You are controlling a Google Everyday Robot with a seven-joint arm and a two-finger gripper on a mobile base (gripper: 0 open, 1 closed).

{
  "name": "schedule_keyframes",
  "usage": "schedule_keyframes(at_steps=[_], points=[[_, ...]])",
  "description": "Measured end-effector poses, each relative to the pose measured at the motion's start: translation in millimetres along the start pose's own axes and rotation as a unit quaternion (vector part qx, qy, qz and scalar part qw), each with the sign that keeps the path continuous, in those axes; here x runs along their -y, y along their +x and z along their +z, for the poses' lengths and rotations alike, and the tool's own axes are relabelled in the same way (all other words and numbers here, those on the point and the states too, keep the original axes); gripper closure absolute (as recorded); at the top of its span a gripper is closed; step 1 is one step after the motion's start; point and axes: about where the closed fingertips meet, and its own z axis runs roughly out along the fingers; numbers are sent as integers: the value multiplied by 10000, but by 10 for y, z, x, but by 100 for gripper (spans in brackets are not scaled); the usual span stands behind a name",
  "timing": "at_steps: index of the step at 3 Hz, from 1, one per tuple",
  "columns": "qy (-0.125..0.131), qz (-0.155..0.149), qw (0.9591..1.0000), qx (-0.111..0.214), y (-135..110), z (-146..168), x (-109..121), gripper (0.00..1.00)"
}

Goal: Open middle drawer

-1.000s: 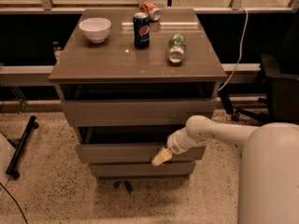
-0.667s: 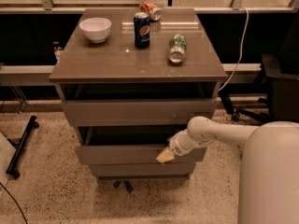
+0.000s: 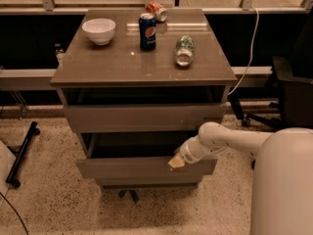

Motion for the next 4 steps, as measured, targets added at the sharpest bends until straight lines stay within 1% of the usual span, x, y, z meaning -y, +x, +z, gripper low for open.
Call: schedule_keyframes(at_steps=[1,2,4], points=[[0,0,10000,0,-11,-17,-2,91],[0,-28,10000,-49,7,1,2,59],[-1,-55,9999,-95,9,-5,3,13]])
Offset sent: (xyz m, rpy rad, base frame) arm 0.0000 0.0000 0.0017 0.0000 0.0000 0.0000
